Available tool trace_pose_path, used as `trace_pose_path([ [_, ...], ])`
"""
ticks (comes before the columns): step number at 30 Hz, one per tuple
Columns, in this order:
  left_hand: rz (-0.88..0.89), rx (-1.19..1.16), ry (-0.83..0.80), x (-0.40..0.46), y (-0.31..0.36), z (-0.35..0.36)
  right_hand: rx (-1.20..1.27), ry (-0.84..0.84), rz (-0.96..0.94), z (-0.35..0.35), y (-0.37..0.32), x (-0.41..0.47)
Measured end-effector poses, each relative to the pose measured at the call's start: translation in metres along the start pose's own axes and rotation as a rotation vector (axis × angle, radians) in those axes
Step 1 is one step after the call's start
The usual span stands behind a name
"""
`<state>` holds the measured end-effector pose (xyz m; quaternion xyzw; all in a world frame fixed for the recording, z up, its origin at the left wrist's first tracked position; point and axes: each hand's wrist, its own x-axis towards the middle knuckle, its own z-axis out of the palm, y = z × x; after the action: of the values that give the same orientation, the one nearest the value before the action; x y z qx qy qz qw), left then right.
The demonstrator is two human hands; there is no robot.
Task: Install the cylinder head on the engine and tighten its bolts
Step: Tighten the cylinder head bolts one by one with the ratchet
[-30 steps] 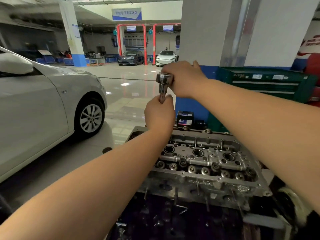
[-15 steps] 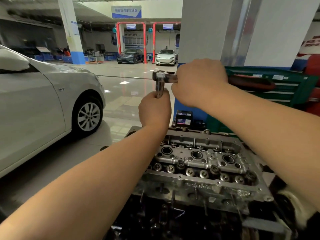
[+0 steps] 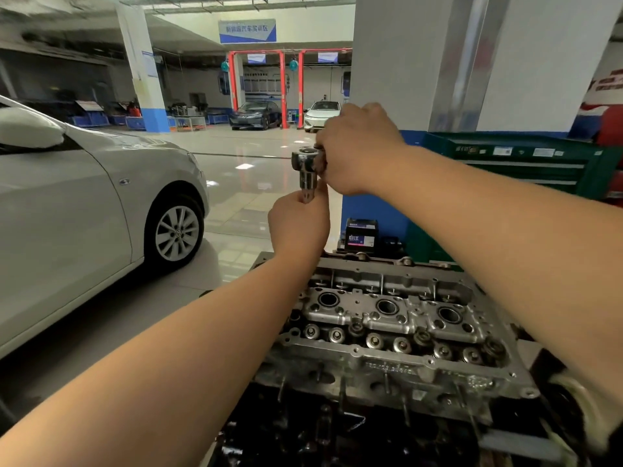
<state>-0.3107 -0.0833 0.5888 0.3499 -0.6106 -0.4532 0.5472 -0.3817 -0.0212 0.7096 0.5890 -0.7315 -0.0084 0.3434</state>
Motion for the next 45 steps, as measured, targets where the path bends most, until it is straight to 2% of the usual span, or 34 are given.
trace_pose_path([
  [3,0.095,0.013,-0.02,0.006,-0.005,0.0,-0.056,-0.08,0.093,-0.01,0.003,-0.02],
  [7,0.148,0.0,-0.046,0.011,-0.007,-0.005,-0.072,0.004,0.137,-0.02,-0.005,-0.041],
  [10,0.113,0.037,0.005,0.006,-0.006,-0.007,-0.077,0.048,0.109,-0.025,-0.011,-0.041],
  [13,0.031,0.067,0.018,0.001,-0.007,-0.008,-0.064,-0.019,0.056,-0.016,-0.011,-0.024],
  [18,0.026,0.098,0.073,-0.018,-0.005,0.005,0.251,-0.141,0.021,0.009,0.003,0.009],
  [21,-0.022,0.079,0.155,-0.026,-0.004,0.016,0.509,-0.046,-0.039,0.023,0.0,0.013],
  [23,-0.027,0.108,0.212,-0.024,-0.005,0.018,0.501,0.04,-0.05,0.025,-0.002,0.013],
  [26,-0.03,0.158,0.233,-0.018,-0.003,0.016,0.381,0.039,0.031,0.02,-0.004,0.008],
  [30,-0.066,0.15,0.157,-0.003,-0.003,0.012,0.036,-0.023,0.225,0.001,-0.005,-0.01],
  [33,-0.025,0.129,0.101,-0.002,-0.007,0.013,-0.148,0.011,0.154,-0.013,-0.013,-0.033],
  [37,-0.029,0.15,0.054,-0.005,-0.002,0.009,-0.075,0.019,0.151,-0.018,-0.011,-0.042],
  [41,-0.065,0.102,0.035,-0.006,-0.001,0.008,0.062,-0.044,0.093,0.003,0.002,-0.019],
  [45,-0.1,0.045,-0.047,-0.005,-0.002,0.007,0.296,-0.094,0.015,0.018,0.01,0.004],
])
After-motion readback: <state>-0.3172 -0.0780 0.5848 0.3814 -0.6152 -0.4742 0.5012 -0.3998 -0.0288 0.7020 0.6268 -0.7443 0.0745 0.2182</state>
